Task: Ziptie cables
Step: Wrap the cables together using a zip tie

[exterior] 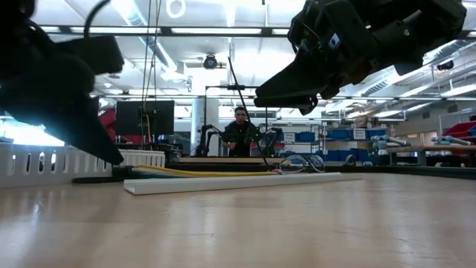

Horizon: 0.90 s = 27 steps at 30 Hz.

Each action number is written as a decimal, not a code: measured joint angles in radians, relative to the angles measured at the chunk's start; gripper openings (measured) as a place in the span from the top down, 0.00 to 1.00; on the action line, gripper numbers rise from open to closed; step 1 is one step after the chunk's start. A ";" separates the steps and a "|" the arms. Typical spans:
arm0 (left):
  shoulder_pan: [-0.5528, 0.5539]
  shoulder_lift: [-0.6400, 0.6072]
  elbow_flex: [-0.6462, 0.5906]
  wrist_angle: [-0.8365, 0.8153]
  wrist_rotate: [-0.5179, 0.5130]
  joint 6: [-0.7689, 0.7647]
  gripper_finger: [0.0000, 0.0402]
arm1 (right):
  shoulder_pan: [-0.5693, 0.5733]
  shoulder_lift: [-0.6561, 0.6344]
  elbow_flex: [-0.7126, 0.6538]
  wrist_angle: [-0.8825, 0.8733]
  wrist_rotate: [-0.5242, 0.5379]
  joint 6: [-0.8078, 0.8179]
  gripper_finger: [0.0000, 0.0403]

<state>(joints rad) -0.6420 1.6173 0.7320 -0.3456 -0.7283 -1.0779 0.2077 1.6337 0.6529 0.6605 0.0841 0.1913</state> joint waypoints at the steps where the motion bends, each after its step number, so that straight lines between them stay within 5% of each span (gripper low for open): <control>1: -0.007 0.000 0.007 -0.022 -0.015 0.000 1.00 | 0.000 0.000 0.000 0.000 0.000 0.000 0.72; 12: -0.086 -0.116 -0.011 -0.364 -0.143 -0.267 1.00 | 0.000 0.000 0.000 -0.002 0.000 0.000 0.72; 17: -0.107 -0.171 -0.077 -0.382 -0.216 -0.378 1.00 | 0.000 0.000 0.000 -0.002 0.000 -0.001 0.72; 23: -0.164 -0.253 -0.147 -0.234 -0.344 -0.390 1.00 | 0.001 0.000 0.000 -0.003 0.000 -0.001 0.72; 27: -0.190 -0.340 -0.236 -0.005 -0.286 -0.239 1.00 | 0.001 0.000 0.000 -0.003 0.000 -0.007 0.72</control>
<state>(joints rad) -0.8320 1.2773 0.4955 -0.3503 -1.0144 -1.3171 0.2089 1.6337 0.6529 0.6571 0.0841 0.1842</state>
